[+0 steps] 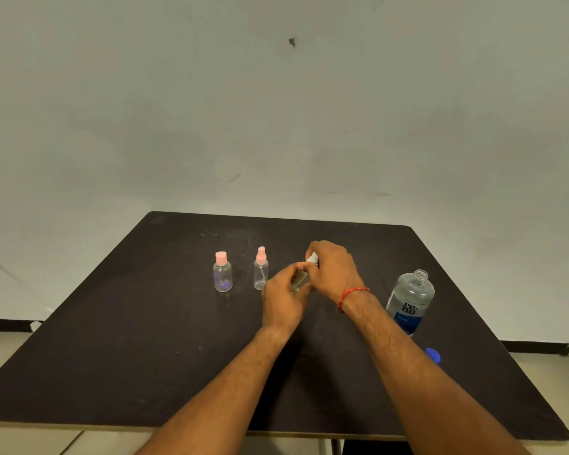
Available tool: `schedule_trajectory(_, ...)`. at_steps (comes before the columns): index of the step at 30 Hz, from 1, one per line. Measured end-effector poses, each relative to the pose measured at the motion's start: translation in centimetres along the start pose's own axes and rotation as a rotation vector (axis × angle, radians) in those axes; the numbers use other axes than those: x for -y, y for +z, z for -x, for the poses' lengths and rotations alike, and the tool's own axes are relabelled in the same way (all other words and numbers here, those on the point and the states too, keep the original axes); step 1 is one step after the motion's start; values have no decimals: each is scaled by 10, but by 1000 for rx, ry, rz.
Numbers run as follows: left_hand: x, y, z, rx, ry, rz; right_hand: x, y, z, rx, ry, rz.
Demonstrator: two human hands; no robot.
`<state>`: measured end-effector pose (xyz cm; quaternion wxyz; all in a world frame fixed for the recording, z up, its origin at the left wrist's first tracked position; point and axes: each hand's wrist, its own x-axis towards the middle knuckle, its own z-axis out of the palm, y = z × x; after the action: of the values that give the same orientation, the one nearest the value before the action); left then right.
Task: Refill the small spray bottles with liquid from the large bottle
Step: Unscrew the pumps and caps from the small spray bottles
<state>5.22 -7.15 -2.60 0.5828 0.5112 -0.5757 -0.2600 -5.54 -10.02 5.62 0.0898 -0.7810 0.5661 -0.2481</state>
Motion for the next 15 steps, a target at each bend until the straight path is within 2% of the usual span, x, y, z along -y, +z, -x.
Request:
schedule_trajectory(7,1,0,5,-1,-24,-61,3,-5,5,56,-75,9)
schedule_trajectory(15,1,-4,3,19,-35,-113,-4,-4,7,93,-134,-115)
